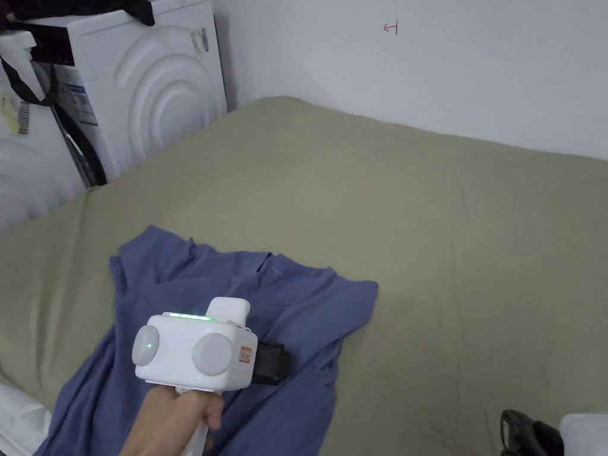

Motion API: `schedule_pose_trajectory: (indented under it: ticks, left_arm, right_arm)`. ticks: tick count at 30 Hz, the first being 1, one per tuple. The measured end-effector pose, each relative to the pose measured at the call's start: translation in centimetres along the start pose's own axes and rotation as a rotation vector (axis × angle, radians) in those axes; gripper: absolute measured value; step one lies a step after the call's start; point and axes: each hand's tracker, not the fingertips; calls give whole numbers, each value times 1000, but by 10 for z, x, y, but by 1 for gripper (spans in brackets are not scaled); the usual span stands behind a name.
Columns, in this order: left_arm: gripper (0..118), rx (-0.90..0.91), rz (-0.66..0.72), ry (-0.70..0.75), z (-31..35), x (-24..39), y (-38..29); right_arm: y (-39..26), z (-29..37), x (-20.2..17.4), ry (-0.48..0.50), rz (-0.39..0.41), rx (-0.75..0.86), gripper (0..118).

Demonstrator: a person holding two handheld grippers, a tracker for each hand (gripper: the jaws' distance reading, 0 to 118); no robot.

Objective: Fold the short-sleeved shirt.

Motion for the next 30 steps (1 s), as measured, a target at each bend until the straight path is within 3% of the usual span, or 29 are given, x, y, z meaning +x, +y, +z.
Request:
schedule_pose_trajectory:
  ticks: [4,5,6,7,9,11,19,25,30]
  left_arm:
    - [93,-8,-42,27,-12,5,-8]
    - [67,-4,-38,28,-6,5,-7]
    - [26,5,-48,0,1,5,-7]
    - [0,30,-40,13,7,5,-7]
    - [0,66,-22,67,16,-1,-6]
    - [0,40,14,-8,26,-5,-6]
    - [0,180,-153,-2,88,48,30]
    - [0,275,-230,-129,120,139,58]
    - [0,331,-363,-276,150,251,75]
  right_arm:
    - [-6,7,4,-1,4,-20,1]
    - [-7,10,6,-7,1,-21,1]
    - [-8,14,9,-8,-1,-21,1]
    - [-9,16,11,-8,-6,-20,1]
    - [-12,27,16,-11,-14,-19,1]
    - [-15,40,22,-27,-15,-15,1]
    - [-24,94,59,-122,-65,27,1]
    - [-33,136,91,-207,-122,65,1]
    - [-42,164,119,-299,-168,79,1]
